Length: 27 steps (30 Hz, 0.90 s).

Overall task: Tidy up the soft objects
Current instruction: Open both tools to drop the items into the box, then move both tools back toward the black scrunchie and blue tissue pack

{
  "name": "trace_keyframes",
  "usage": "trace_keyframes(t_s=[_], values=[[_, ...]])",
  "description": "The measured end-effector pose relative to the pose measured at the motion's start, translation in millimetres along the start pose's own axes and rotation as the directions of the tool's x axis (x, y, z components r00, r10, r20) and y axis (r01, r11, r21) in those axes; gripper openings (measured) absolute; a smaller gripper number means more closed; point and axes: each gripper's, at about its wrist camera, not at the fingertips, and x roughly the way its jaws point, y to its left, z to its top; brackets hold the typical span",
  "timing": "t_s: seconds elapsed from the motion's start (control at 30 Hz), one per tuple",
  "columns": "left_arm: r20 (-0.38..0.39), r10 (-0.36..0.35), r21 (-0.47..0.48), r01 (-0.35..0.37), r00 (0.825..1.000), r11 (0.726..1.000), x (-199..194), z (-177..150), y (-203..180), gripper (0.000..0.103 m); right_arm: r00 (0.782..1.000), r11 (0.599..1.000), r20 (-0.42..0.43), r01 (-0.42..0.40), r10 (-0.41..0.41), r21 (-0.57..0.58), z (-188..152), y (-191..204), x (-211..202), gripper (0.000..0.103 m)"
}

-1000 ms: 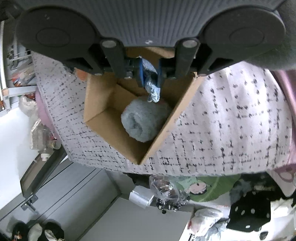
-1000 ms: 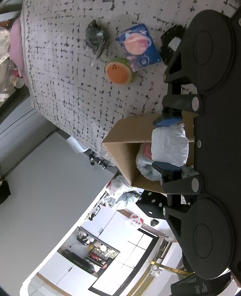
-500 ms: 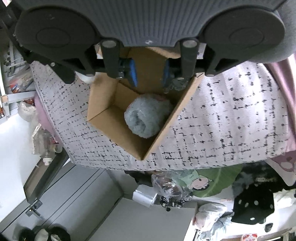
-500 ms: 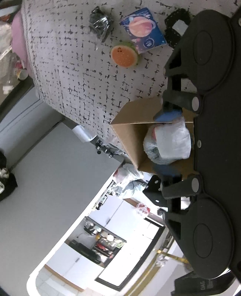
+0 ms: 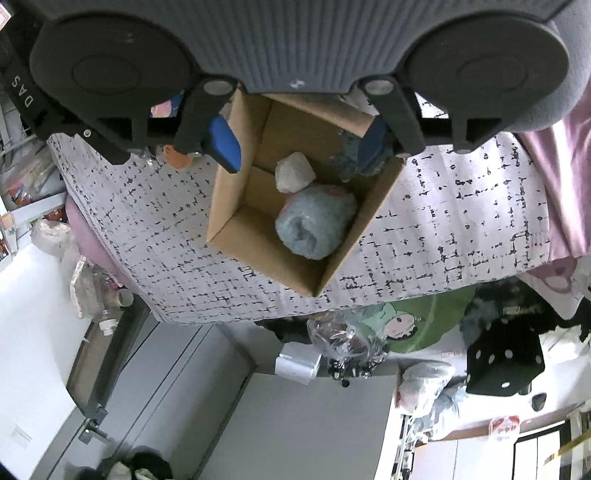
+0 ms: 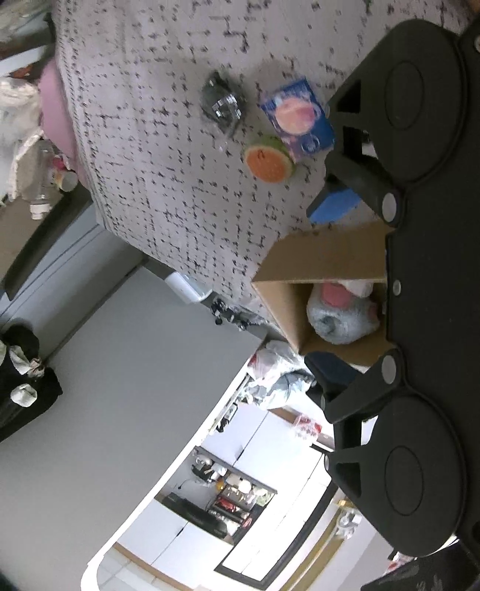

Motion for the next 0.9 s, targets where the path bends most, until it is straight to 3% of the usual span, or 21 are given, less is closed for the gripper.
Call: trace_keyframes(t_s=[0.2,0.33,0.67,0.9], values=[[0.009,0.009,0.031,-0.009,1.000,0.999,-9.6,-9.2,-21.9,0.071,0.999,0.999,-0.024,0.047,-0.048,-0.023,11.3,-12.3,-15.7,0.082],[0.012,0.012,0.055,-0.012,1.000,0.998,-14.2,-14.1,-40.2,0.072,0.997,0.997,-0.035,0.066,-0.067,-0.043,18.6,-22.8,-28.9,0.090],[0.023,-0.008,0.068,0.007,1.000,0.998,-17.5,-25.0,-83.8,0.073,0.984,0.986,-0.108,0.134,-0.145,-0.102,46.3,-43.6,-44.3,0.091],[-0.010,0.007,0.059,-0.006,1.000,0.998,-7.1,-37.9,-98.9,0.073,0.969,0.979,-0.164,0.168,-0.185,-0.113,62.7,-67.2,-45.0,0.091]])
